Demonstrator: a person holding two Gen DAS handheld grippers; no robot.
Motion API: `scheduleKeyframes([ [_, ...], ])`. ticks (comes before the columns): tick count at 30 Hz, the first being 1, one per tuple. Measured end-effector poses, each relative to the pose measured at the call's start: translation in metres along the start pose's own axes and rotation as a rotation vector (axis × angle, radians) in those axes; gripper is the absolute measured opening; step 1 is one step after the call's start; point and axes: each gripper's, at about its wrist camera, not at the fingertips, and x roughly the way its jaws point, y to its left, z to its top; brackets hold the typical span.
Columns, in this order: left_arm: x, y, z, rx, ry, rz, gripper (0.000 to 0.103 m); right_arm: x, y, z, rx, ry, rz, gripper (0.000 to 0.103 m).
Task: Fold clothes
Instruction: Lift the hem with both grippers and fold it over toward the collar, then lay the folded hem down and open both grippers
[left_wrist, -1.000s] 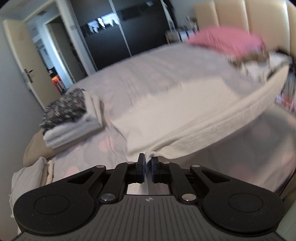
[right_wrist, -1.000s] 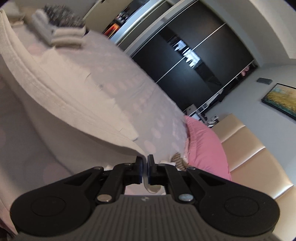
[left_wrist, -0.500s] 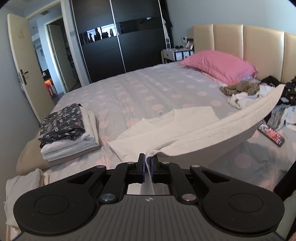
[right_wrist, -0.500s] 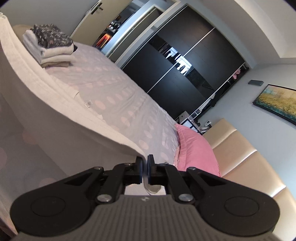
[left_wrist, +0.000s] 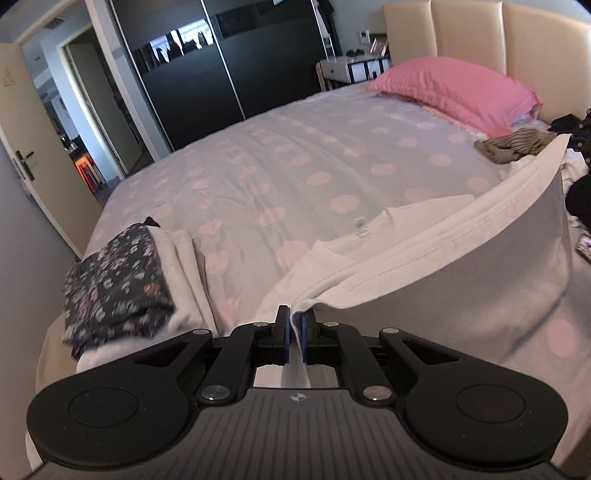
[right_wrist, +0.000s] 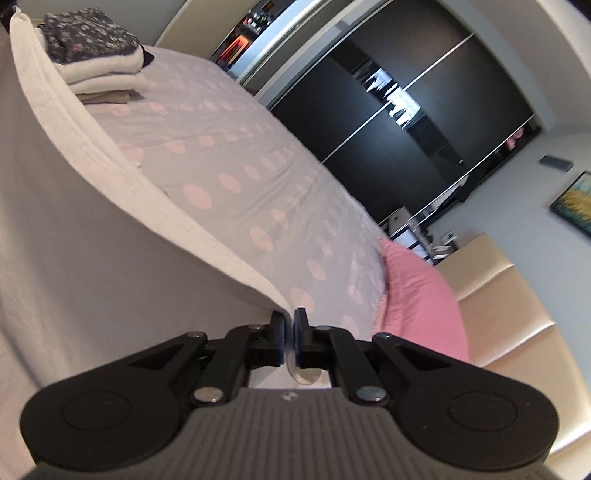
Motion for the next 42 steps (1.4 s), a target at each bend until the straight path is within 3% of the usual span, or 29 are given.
scheduleKeyframes([
  [11,0.179,0.032,0.041,0.016,0.18,-0.025,0.004,0.188,0.006,0.033,0.039,0.15,0.098,0.005],
  [14,0.205,0.036,0.038,-0.013,0.204,-0.022,0.004,0.229,0.018,0.031,0.051,0.193,0.132,0.006],
  [20,0.253,0.045,0.029,-0.078,0.246,-0.014,0.009,0.286,0.042,0.02,0.054,0.247,0.19,0.006],
  [25,0.293,0.051,0.022,-0.132,0.281,-0.008,0.015,0.313,0.043,0.017,0.137,0.269,0.228,0.007],
  [29,0.3,0.057,0.025,-0.182,0.272,0.029,0.018,0.329,0.04,0.017,0.233,0.285,0.225,0.011],
  [31,0.294,0.062,0.026,-0.199,0.243,0.084,0.018,0.33,0.036,0.017,0.272,0.277,0.202,0.021],
  [33,0.285,0.07,0.027,-0.233,0.219,0.102,0.018,0.326,0.031,0.016,0.29,0.265,0.152,0.034],
  [34,0.28,0.074,0.027,-0.245,0.211,0.1,0.018,0.323,0.027,0.015,0.296,0.255,0.131,0.036],
  [37,0.258,0.08,0.021,-0.245,0.204,0.099,0.018,0.311,0.011,0.01,0.33,0.254,0.108,0.037],
  [42,0.209,0.08,0.0,-0.232,0.201,0.049,0.018,0.267,-0.009,-0.009,0.413,0.264,0.191,0.034],
])
